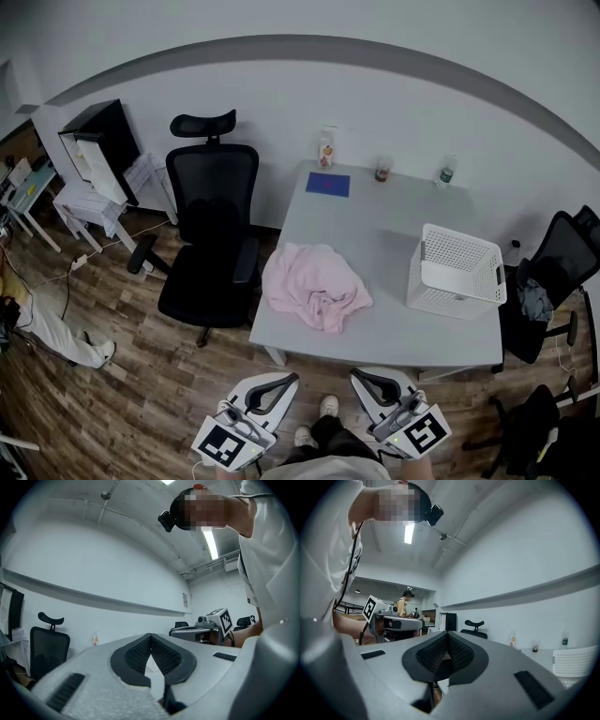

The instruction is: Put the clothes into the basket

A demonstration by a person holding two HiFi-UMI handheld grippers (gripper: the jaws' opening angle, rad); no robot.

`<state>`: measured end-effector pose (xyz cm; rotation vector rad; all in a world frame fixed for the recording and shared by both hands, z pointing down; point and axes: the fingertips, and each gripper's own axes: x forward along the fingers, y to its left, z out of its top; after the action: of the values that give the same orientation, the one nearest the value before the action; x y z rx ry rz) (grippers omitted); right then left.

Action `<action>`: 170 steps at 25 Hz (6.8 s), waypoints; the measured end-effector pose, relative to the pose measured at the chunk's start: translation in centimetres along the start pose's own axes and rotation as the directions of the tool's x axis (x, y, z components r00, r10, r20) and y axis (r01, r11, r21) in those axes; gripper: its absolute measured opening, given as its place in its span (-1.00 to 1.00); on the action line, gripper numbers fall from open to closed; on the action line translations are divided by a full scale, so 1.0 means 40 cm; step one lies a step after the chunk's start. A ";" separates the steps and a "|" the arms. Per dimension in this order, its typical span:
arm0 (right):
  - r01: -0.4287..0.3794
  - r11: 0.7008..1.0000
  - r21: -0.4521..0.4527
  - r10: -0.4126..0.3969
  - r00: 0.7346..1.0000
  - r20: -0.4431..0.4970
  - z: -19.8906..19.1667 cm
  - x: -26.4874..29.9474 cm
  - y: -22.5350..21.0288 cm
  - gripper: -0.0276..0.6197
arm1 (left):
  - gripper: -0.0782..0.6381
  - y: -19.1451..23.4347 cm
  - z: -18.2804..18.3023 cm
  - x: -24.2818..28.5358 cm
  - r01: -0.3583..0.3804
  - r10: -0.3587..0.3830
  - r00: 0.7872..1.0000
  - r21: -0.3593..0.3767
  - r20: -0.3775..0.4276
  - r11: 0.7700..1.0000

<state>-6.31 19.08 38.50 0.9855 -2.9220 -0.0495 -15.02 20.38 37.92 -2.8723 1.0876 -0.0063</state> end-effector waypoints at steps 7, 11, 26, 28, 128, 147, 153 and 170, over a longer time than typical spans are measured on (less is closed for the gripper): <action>-0.028 1.000 -0.005 0.028 0.999 0.017 -0.015 0.049 -0.113 -0.90 | -0.76 0.081 -0.028 0.098 -0.069 0.068 0.998 -0.128 -0.009 0.989; -0.044 0.999 0.004 0.044 0.999 0.019 -0.020 0.075 -0.176 -0.90 | -0.76 0.127 -0.029 0.152 -0.091 0.091 0.996 -0.133 -0.009 0.987; -0.106 0.994 0.028 0.106 0.994 0.003 -0.058 0.122 -0.343 -0.90 | -0.76 0.186 -0.036 0.287 -0.172 0.168 0.985 -0.100 -0.043 0.980; -0.112 0.993 0.028 0.112 0.994 0.000 -0.064 0.130 -0.355 -0.90 | -0.76 0.196 -0.039 0.296 -0.179 0.175 0.984 -0.098 -0.042 0.979; -0.584 0.811 -0.024 0.330 0.492 -0.805 -0.786 0.656 -0.570 0.86 | -0.76 0.625 -0.367 0.570 -0.010 -0.019 0.951 -0.092 -0.310 0.996; -0.549 0.821 -0.160 0.192 0.529 -0.827 -0.968 0.681 -0.573 0.73 | -0.76 0.624 -0.389 0.558 0.004 -0.026 0.946 -0.069 -0.323 0.998; -0.536 0.837 -0.108 0.210 0.498 -0.842 -0.985 0.681 -0.563 0.40 | -0.76 0.621 -0.388 0.550 -0.026 -0.014 0.941 -0.112 -0.337 0.993; -0.365 0.931 -0.029 0.192 0.553 -0.811 -0.962 0.684 -0.583 -0.33 | -0.76 0.609 -0.410 0.537 -0.006 -0.022 0.936 -0.077 -0.351 0.997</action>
<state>-11.47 -16.53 76.97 0.3258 -2.1121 0.0986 -15.51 -13.06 52.19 -3.0200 1.1490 -0.5104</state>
